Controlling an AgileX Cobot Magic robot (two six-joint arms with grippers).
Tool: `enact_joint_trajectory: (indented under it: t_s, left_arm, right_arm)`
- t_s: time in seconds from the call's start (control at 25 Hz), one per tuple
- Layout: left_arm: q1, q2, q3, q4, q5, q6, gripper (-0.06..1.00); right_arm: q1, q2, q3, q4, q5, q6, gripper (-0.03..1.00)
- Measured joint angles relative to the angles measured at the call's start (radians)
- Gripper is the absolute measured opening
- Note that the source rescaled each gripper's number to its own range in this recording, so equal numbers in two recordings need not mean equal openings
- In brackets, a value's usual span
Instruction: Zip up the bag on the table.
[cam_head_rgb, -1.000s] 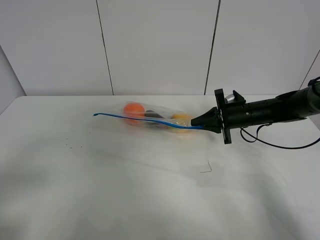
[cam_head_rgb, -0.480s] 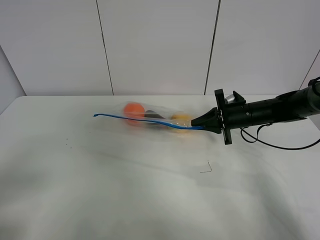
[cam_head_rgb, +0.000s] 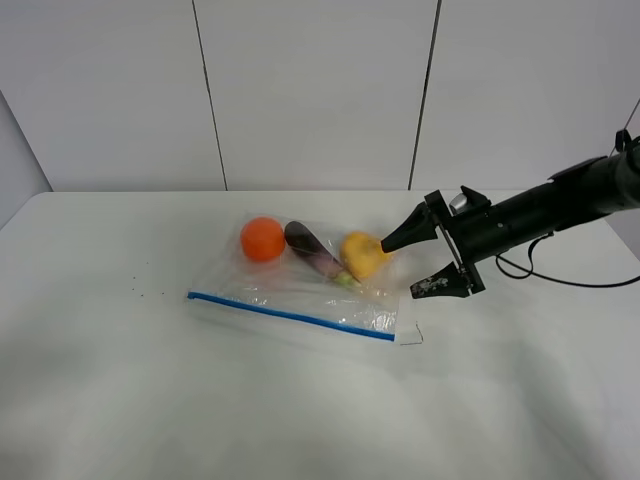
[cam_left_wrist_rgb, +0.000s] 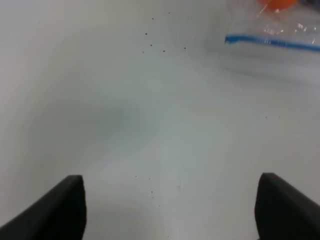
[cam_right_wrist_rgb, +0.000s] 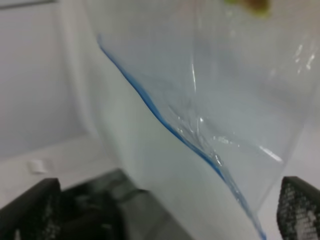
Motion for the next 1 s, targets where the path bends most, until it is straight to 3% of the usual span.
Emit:
enact_joint_trajectory:
  t_s: [0.32,0.44,0.6,0.8,1.0]
  left_arm:
    - [0.0,0.0,0.0,0.0,-0.001,0.0,0.99]
    - [0.0,0.0,0.0,0.0,-0.001,0.0,0.99]
    - [0.0,0.0,0.0,0.0,-0.001,0.0,0.99]
    - [0.0,0.0,0.0,0.0,-0.001,0.0,0.99]
    - [0.0,0.0,0.0,0.0,-0.001,0.0,0.99]
  right_arm:
    - [0.011,-0.021,-0.349,-0.69,0.0,0.4,0.97]
    - [0.01,-0.045,-0.387,-0.844,-0.001,0.457,0.97]
    - [0.01,-0.074,-0.388,-0.93,0.002,0.49,0.97]
    - [0.01,-0.136,-0.36,-0.939,0.001,0.494,0.97]
    - [0.01,-0.259,-0.239,-0.946,0.001,0.495,0.97]
